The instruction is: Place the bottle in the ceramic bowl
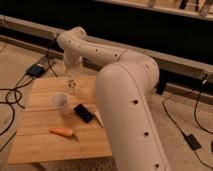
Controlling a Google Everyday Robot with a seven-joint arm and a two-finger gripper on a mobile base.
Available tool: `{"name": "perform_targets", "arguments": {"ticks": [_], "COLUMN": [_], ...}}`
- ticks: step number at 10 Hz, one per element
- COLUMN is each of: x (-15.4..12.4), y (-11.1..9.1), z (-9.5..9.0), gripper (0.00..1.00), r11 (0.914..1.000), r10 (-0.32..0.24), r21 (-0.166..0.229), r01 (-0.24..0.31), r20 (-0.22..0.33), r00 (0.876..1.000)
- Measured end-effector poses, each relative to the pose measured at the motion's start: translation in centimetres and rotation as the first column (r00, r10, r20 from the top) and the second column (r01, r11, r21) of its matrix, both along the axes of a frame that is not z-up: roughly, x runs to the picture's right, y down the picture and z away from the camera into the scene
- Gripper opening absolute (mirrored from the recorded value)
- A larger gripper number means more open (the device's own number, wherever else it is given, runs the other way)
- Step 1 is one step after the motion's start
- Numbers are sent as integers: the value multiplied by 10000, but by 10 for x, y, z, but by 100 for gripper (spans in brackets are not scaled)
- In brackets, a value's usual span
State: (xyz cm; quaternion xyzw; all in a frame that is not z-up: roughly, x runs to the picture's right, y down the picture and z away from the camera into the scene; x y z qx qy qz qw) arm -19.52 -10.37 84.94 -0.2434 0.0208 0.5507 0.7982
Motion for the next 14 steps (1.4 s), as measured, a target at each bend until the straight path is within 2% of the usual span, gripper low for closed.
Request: {"name": "perform_targets", "arguments": {"ticks": [4, 9, 14], "x": [-15, -22, -25], "y": [-8, -7, -6], "z": [13, 33, 40], "gripper": [65, 64, 18], "r11": [9992, 9984, 9983], "r10": [-261, -472, -532], "r21": [314, 330, 267], "r01": [250, 459, 523], "r20": [371, 391, 372], "r00": [9990, 9981, 9979]}}
